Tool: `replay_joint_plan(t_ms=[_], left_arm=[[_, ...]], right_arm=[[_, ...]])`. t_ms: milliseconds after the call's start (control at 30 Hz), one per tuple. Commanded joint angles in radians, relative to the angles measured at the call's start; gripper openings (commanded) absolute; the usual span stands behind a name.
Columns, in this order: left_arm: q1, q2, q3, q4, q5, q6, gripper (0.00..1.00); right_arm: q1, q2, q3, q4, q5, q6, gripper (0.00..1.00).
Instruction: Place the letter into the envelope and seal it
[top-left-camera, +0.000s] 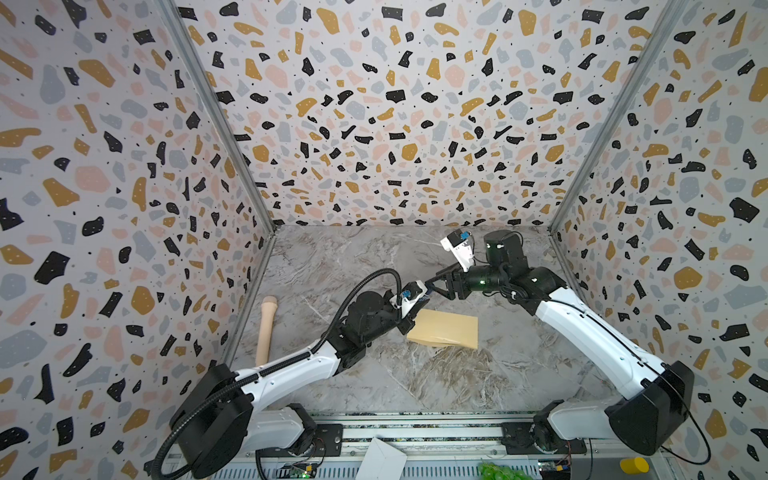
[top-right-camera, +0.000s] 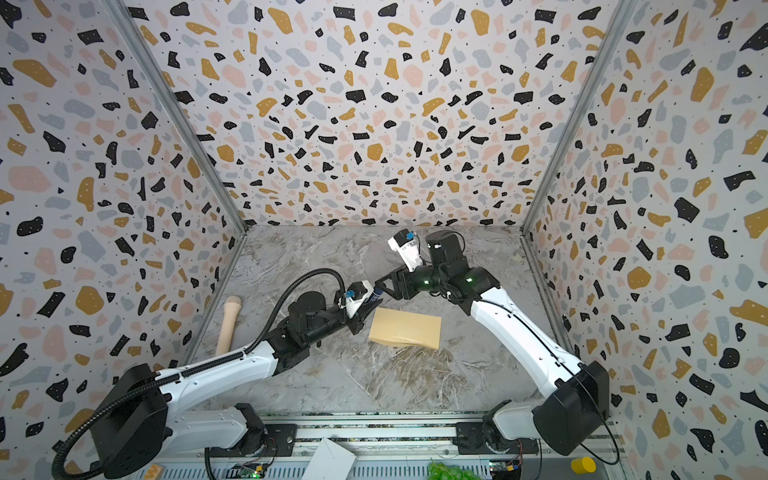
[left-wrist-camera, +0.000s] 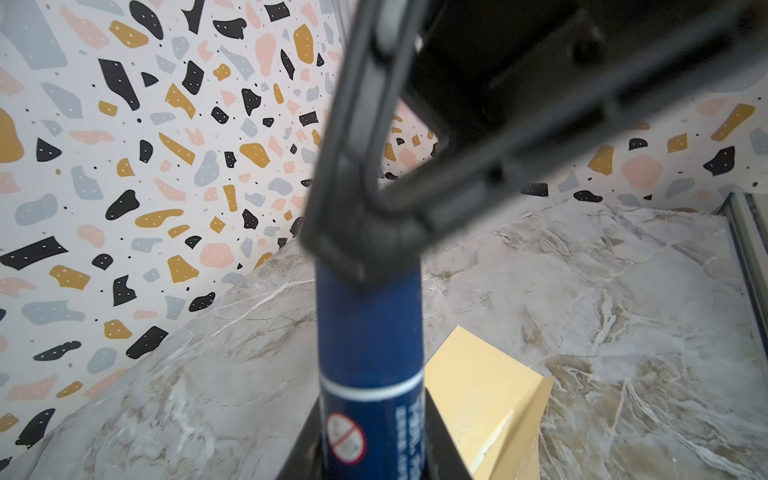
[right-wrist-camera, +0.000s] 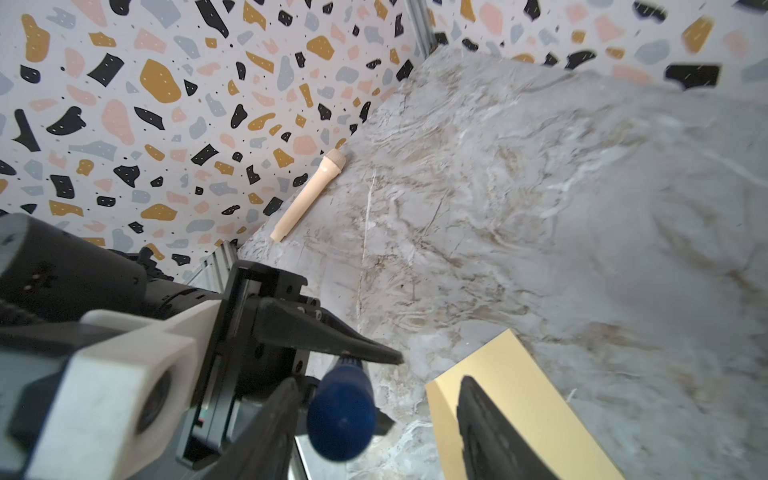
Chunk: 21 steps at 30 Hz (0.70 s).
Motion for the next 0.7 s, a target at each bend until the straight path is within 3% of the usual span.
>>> replay_joint_plan(t_ms=[0,333,600,667], left_arm=[[-0.007,-0.055,-0.049,0.121,0.036,0.126,0.0],[-0.016,-0.081,-0.057,0.082,0.023,0.22,0.0],[-0.027,-0.072,-0.047,0.068,0.023,0.23,0.0],[-0.029,-0.071,-0.044,0.063,0.022,0.233,0.0]], right_arm=[[-0.012,-0.057,0.06,-0.098,0.024,0.008,0.68],[0.08,-0.014,0.073,-0.174,0.024,0.014,0.73],[0.132,0.016,0.074,-0.17,0.055,0.013,0.49],[0.141,0.022,0.076,-0.178,0.066,0.009,0.32]])
